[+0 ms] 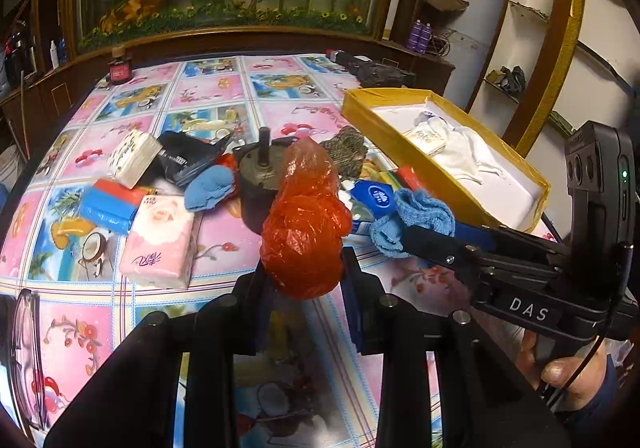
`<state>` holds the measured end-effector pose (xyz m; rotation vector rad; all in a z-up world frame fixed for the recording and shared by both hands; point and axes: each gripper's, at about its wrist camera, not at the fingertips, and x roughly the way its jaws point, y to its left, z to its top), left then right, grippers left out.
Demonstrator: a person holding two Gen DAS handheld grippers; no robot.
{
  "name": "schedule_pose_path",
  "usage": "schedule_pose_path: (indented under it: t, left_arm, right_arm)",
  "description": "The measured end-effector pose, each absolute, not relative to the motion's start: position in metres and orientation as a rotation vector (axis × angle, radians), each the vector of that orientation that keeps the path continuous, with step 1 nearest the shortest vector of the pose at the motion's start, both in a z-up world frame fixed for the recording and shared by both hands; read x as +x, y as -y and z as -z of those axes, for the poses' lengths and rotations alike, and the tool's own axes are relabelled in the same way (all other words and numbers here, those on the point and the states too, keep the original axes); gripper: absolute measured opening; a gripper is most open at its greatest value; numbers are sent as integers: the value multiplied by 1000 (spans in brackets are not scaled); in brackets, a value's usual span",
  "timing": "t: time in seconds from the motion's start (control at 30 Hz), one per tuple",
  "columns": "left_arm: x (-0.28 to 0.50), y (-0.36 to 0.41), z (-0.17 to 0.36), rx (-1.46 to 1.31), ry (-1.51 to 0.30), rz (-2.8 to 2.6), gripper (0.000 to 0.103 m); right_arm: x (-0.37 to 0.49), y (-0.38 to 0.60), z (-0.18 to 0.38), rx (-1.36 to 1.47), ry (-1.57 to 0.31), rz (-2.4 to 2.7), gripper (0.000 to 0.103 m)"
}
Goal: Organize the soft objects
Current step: 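Carry the red mesh bag and blue sock over the box with both tools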
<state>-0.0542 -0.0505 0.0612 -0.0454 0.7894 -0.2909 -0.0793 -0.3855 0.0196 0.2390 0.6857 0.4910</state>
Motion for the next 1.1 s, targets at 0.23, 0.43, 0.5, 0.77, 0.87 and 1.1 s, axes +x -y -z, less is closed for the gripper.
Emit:
schedule_pose_path:
  t: [0.23, 0.43, 0.5, 0.77, 0.87, 1.1]
  left_arm:
    - [-53, 65, -69, -34, -784, 324, 28]
    - [-50, 80, -74, -16, -778, 346, 28]
    - [-49, 85, -76, -12, -779, 357, 28]
    - [-40, 110, -82, 3, -784, 404, 28]
    - [-35, 125, -86, 8, -785, 436, 28]
    - [-20, 180, -90, 32, -805, 534, 28]
  right_arm:
    - [-87, 411, -29, 270, -646, -474, 40]
    - [-91, 435, -33, 301, -627, -463, 40]
    - [-92, 441, -34, 307, -622, -453, 40]
    - [-94, 474, -40, 342, -597, -416, 40]
    - [-97, 491, -45, 358, -573, -383, 40]
    - [-100, 530, -45, 410, -553, -290, 40]
